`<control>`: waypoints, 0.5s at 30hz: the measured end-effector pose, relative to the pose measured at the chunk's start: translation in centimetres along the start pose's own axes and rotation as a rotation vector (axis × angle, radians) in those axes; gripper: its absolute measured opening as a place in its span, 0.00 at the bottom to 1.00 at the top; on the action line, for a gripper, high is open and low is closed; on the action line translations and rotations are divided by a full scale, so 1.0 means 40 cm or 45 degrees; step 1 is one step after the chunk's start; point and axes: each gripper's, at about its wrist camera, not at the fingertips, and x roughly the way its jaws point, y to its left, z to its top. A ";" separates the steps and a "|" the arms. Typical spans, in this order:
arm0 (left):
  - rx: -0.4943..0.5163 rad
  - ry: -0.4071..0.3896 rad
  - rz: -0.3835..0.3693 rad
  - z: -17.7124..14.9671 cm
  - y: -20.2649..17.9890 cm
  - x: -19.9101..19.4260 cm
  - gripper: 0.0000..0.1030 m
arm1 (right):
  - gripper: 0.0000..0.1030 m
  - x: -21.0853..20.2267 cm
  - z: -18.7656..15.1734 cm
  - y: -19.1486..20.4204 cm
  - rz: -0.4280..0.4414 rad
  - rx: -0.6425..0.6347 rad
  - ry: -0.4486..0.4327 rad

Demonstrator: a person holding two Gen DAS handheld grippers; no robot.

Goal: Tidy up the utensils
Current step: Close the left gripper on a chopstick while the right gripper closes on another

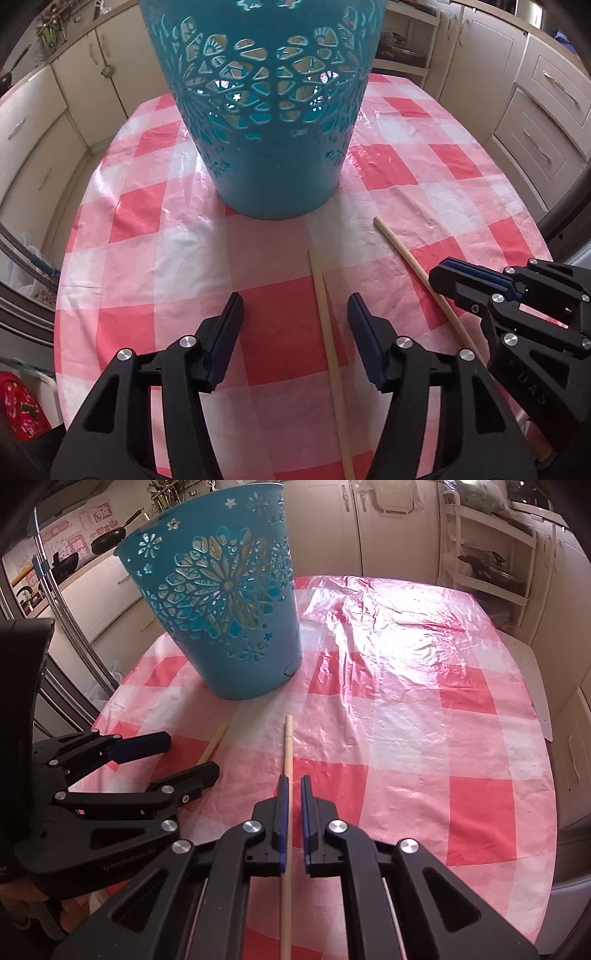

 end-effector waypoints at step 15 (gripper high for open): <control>-0.098 -0.079 -0.192 0.009 0.111 -0.124 0.05 | 0.09 0.031 -0.001 0.056 -0.100 -0.189 -0.006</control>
